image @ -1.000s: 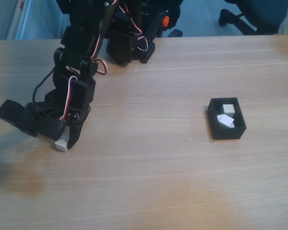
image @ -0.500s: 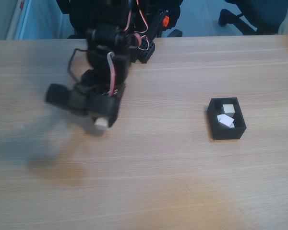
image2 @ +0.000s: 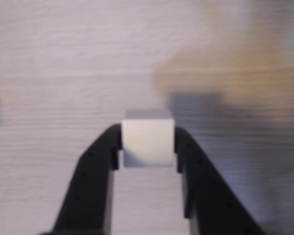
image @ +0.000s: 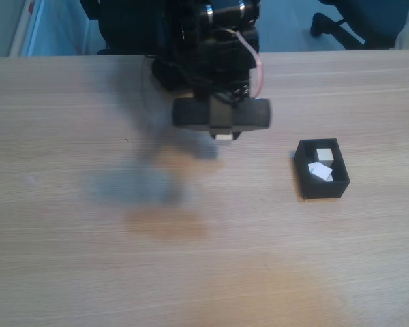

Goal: Pick blocks and place them in the box.

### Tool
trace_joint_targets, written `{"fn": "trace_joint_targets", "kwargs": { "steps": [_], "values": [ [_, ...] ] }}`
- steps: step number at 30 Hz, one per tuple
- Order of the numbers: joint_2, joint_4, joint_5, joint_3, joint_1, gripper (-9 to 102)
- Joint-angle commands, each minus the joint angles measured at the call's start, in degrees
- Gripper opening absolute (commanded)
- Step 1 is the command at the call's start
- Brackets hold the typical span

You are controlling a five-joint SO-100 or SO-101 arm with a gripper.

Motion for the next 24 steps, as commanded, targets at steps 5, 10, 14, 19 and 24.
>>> {"fn": "trace_joint_targets", "kwargs": {
  "steps": [5,10,14,19,24],
  "values": [
    [-3.0,4.7,9.0,-10.2,-11.6,0],
    [-9.3,5.3,11.3,-17.8,-16.0,0],
    [-14.1,4.4,12.2,-23.1,-18.2,1],
    [-20.0,4.7,14.8,-30.1,-21.2,1],
    [-25.2,4.9,17.6,-36.3,-24.4,1]
  ]
}}
